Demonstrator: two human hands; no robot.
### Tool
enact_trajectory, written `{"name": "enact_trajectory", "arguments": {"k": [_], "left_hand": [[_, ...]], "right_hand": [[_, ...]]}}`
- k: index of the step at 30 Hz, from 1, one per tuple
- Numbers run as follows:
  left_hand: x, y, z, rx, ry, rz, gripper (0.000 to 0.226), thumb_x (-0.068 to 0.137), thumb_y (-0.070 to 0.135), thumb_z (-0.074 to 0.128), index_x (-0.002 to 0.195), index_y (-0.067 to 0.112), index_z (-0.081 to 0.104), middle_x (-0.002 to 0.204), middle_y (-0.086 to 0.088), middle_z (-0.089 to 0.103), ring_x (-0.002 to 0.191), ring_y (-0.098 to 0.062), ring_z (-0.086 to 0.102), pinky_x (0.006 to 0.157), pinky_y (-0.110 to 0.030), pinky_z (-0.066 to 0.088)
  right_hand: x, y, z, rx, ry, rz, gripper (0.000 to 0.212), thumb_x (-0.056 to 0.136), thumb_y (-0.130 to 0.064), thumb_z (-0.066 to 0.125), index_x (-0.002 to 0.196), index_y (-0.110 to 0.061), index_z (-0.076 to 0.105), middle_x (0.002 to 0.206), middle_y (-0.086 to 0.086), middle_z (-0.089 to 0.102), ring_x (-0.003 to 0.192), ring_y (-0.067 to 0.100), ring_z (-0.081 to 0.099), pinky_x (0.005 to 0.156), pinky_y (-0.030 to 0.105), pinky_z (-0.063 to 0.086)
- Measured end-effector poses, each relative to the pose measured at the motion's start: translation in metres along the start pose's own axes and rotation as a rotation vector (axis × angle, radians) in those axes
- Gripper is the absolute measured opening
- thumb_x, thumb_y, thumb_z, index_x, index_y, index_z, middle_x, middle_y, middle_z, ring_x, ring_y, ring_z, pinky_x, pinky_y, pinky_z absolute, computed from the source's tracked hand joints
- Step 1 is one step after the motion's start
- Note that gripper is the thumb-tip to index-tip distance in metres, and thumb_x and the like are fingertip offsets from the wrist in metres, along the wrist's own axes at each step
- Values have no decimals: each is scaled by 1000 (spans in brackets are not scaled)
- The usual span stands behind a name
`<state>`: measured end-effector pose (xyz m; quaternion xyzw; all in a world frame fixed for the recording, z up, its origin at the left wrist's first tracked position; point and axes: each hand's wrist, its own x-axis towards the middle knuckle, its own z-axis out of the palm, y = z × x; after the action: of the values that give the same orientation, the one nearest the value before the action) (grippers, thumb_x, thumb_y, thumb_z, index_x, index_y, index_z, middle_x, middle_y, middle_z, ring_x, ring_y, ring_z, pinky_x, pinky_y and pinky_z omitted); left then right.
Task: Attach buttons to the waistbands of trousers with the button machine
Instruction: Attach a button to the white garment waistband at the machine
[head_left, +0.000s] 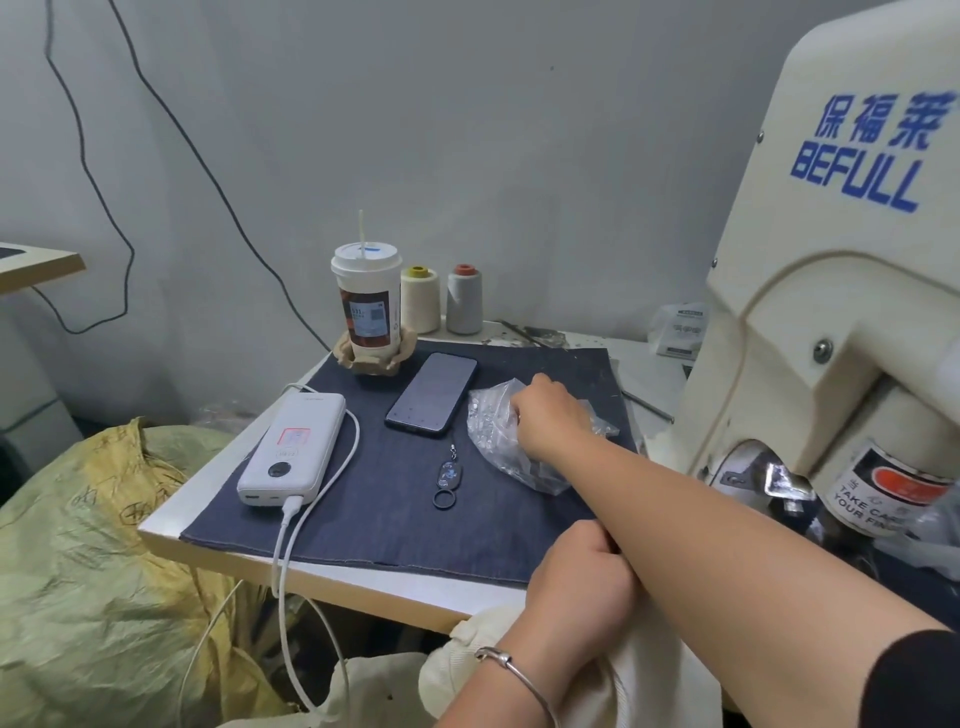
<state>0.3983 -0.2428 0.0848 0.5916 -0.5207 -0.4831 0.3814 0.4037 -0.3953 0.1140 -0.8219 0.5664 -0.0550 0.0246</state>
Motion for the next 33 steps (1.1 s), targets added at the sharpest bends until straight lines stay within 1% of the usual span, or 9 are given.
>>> {"name": "enact_trajectory", "arguments": {"k": [5,12,15,21,25,27,29,31,33], "left_hand": [[0,0,0,-5,4,-1,24,59,30,47,70,16,63,79,-3,66,75,-22,50,88,-48,52],[0,-1,0,23,31,-2,25,59,32,48,71,16,62,80,-6,71,75,-22,53,85,-46,53],[0,-1,0,35,26,6,30,58,33,47,75,13,64,86,-10,72,77,-23,55,86,-47,53],[-1,2,-1,36,-13,30,31,62,33,50,78,11,64,76,-3,66,74,-19,48,89,-49,52],[-7,7,-2,-2,-34,56,26,63,34,53,79,27,72,88,4,75,84,-14,62,93,-43,51],[-8,9,-2,-23,-34,59,29,60,33,54,79,24,73,87,4,76,84,-12,62,93,-41,51],[-9,11,-2,-51,-13,83,35,61,26,54,83,7,72,81,0,69,80,-12,54,82,-37,49],[-13,16,-3,-73,25,81,39,62,21,54,86,-7,67,78,-2,60,76,-12,46,69,-29,39],[-17,20,-3,-24,54,84,24,66,19,57,78,1,66,74,0,60,71,-9,44,60,-21,35]], "right_hand": [[-1,0,0,9,41,-27,27,84,2,55,104,-14,65,116,6,48,104,26,48,71,32,39],[-1,1,4,-15,67,-26,31,85,0,58,115,-7,61,121,7,46,108,26,48,71,32,39],[-2,2,4,-15,91,-44,25,85,-1,58,109,-8,62,119,6,44,106,25,45,70,32,39],[-7,7,-2,109,96,-27,23,87,-6,53,110,-9,55,118,5,43,100,25,49,68,34,34],[-24,12,-13,279,156,8,17,90,-14,53,107,-9,54,118,2,44,98,24,48,69,33,35],[-40,14,-20,356,188,5,19,91,-17,51,109,-10,54,120,0,45,99,22,47,69,33,37],[-64,16,-28,389,242,-40,21,91,-20,52,110,-10,55,122,-1,45,101,19,46,71,32,40],[-94,20,-38,374,326,-122,16,91,-22,55,102,-11,60,123,-2,44,104,17,44,75,33,45],[-126,25,-48,367,402,-207,10,90,-21,59,91,-12,64,124,-1,44,109,16,42,78,35,47]]}}
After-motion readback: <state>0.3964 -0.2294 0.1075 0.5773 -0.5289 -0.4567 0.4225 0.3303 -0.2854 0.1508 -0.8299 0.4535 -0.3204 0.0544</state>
